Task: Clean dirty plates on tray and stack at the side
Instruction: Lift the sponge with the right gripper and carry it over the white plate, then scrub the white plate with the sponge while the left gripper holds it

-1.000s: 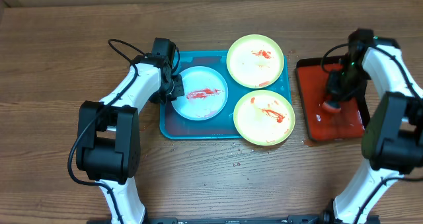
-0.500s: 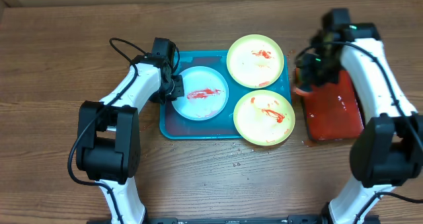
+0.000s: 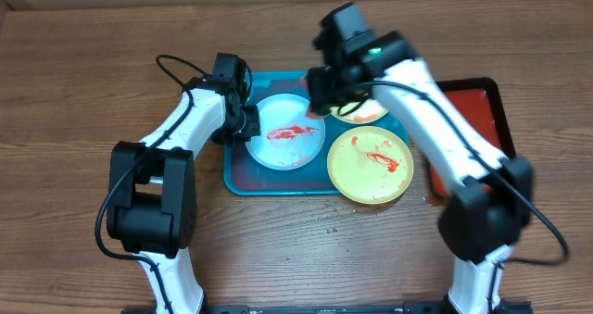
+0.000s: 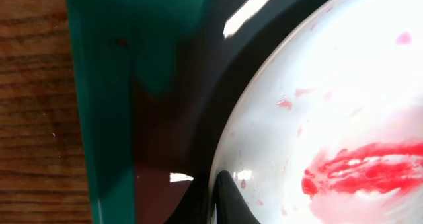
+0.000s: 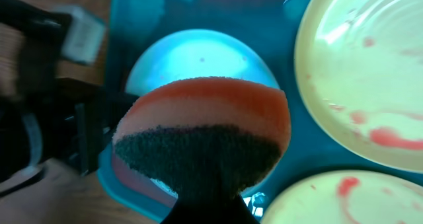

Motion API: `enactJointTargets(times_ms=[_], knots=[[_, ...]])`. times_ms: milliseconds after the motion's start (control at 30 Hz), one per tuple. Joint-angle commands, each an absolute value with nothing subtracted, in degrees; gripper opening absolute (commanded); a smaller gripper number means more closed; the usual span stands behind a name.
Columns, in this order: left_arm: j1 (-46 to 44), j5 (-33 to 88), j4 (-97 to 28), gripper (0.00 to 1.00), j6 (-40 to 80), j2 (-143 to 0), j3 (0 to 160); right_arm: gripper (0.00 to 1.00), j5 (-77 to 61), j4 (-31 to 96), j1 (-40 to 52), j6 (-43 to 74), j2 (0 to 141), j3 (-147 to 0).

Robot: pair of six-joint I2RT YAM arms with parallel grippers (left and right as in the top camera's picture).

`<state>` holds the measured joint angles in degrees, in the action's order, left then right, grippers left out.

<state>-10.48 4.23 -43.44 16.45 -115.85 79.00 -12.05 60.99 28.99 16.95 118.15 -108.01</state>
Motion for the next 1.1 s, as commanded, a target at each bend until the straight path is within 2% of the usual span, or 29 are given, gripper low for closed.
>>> enactJointTargets(times_ms=[0, 500, 867, 1067], knots=[[-10.85, 4.73, -43.77, 0.04, 15.16, -117.01, 77.73, 0.04, -11.16, 59.72, 30.24, 19.64, 123.63, -108.81], [-10.85, 4.75, -44.58, 0.04, 15.16, -117.01, 77.73, 0.04, -6.98, 58.28, 30.74, 25.98, 135.31, -108.71], [-10.85, 9.08, -44.97, 0.04, 13.91, -117.01, 77.73, 0.04, -22.83, 51.75, 34.20, 29.21, 140.44, -108.71], [-10.85, 9.06, -44.97, 0.04, 13.89, -117.01, 77.73, 0.04, -25.80, 50.04, 36.40, 30.30, 141.03, -108.81]])
